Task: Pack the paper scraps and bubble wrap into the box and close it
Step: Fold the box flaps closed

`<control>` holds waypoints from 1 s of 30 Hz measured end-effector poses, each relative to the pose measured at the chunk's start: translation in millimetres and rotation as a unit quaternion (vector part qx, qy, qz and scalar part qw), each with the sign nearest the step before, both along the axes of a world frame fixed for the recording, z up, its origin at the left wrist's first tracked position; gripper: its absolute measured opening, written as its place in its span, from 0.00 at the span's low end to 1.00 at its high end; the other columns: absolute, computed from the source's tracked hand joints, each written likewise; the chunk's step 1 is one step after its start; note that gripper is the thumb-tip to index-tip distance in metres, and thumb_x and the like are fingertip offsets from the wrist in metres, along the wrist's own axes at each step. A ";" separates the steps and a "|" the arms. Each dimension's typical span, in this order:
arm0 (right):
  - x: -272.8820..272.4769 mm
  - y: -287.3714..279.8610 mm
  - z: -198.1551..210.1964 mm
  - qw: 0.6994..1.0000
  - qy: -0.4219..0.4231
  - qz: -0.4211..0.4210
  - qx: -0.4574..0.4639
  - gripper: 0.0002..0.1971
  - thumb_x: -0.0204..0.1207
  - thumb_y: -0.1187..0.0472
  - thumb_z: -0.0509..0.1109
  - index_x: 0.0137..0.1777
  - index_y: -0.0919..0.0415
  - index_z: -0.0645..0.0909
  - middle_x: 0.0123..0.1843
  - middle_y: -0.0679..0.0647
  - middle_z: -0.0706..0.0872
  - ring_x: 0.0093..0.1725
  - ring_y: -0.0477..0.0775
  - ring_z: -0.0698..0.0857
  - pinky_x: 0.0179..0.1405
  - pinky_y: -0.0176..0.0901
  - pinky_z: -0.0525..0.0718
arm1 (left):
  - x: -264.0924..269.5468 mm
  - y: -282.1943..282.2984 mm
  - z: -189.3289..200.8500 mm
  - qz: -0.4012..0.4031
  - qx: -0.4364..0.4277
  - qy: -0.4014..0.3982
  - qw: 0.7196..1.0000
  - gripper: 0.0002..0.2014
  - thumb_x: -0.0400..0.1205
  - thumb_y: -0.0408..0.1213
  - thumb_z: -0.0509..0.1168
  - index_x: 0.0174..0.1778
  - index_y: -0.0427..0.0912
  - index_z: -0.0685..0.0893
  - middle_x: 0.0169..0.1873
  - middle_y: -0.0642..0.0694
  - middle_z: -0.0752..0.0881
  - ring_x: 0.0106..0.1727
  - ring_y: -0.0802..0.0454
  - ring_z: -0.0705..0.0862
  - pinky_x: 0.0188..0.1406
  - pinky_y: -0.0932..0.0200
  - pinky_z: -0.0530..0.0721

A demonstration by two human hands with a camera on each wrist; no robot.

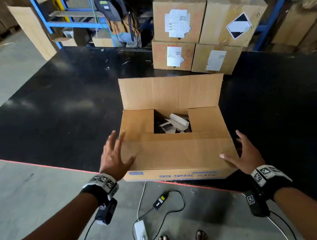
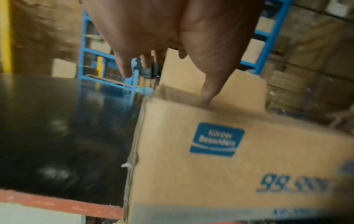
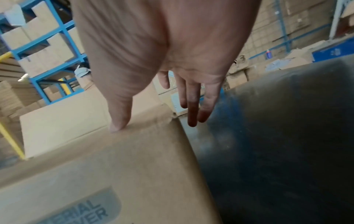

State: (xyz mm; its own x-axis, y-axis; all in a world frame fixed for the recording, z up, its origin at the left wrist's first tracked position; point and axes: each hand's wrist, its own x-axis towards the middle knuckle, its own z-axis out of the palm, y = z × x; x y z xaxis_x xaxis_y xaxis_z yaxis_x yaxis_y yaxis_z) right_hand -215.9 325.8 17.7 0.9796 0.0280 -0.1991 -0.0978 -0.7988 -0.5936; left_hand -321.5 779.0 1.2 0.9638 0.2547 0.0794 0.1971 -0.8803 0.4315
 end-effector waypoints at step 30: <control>238.6 83.3 105.1 0.942 -0.072 0.158 -0.288 0.55 0.65 0.25 0.75 0.88 0.42 0.55 0.88 0.54 0.63 0.87 0.61 0.60 0.84 0.72 0.51 | 6.8 -14.9 -31.2 -0.098 0.104 0.042 0.989 0.36 0.83 0.74 0.44 0.88 0.68 0.52 0.91 0.53 0.48 0.90 0.37 0.38 0.83 0.28 0.62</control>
